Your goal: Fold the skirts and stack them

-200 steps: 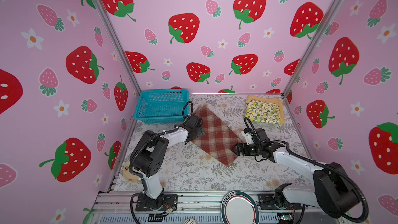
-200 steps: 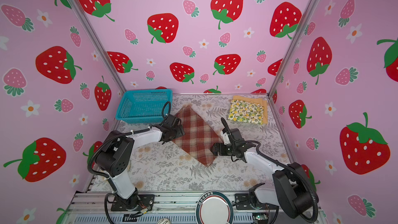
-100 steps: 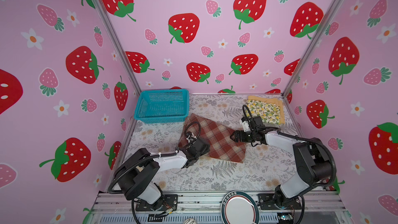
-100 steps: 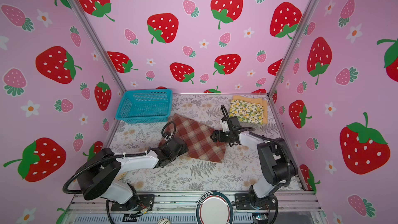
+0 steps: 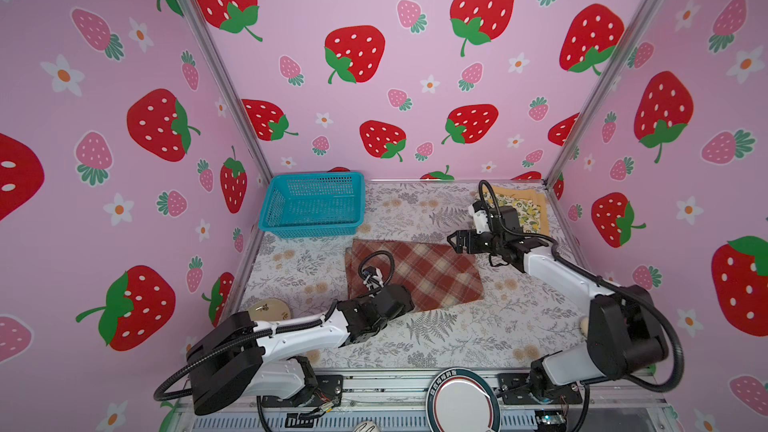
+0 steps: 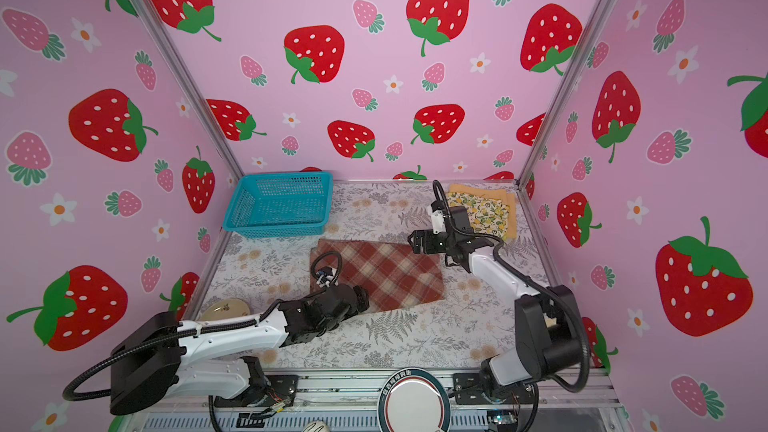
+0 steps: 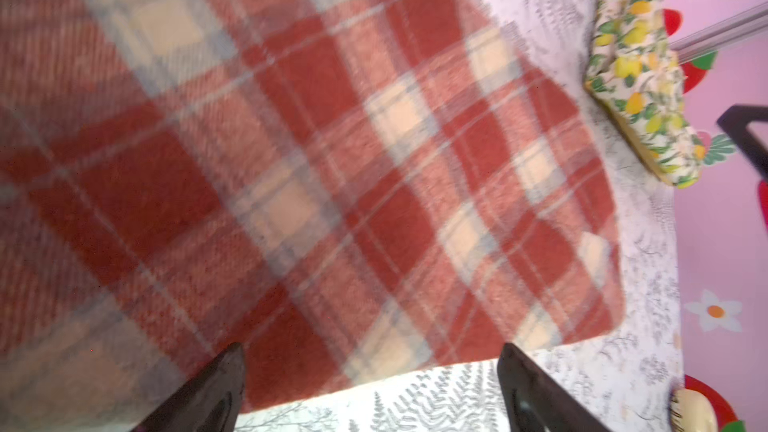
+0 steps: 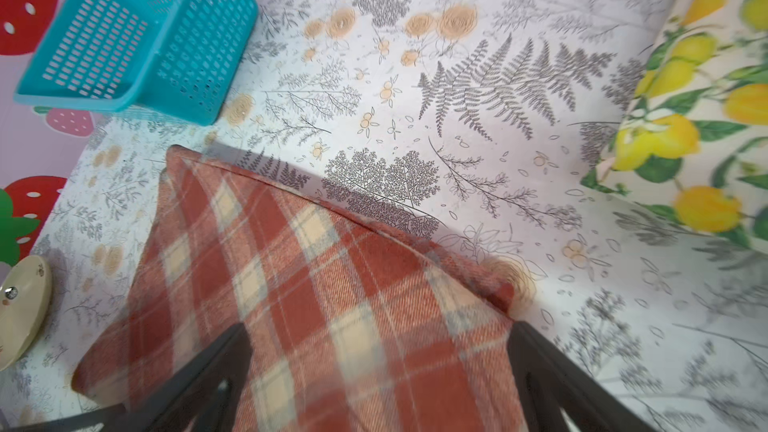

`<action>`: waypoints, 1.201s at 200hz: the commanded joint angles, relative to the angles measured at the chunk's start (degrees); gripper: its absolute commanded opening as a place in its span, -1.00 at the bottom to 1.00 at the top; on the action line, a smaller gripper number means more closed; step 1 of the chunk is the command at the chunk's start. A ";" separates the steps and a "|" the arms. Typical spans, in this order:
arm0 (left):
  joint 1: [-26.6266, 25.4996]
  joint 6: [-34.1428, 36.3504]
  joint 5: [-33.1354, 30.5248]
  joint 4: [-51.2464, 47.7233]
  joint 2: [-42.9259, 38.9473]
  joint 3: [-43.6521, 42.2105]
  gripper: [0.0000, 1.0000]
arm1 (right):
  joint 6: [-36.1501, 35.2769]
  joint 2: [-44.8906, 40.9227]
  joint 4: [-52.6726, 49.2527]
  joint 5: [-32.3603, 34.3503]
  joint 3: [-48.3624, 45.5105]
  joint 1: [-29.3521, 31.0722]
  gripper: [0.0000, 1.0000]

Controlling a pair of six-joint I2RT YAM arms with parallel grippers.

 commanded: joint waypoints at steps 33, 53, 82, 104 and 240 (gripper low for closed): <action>8.70 15.87 9.56 -3.48 5.99 15.02 0.99 | 2.06 -6.77 -2.79 3.84 -11.73 -0.64 0.99; 10.25 17.36 12.56 -2.09 10.80 18.12 1.00 | 2.55 -4.88 -1.61 3.38 -13.20 -0.85 0.90; 11.19 18.37 14.40 -1.36 17.05 21.85 1.00 | 3.20 -0.82 0.14 2.02 -14.14 -1.01 0.74; 11.97 18.24 14.93 -0.53 20.49 23.11 0.99 | 3.39 1.17 1.56 2.40 -14.72 -1.09 0.64; 13.37 16.62 17.71 1.76 28.86 23.96 0.97 | 3.54 15.61 6.92 -5.55 -17.04 -1.62 -0.57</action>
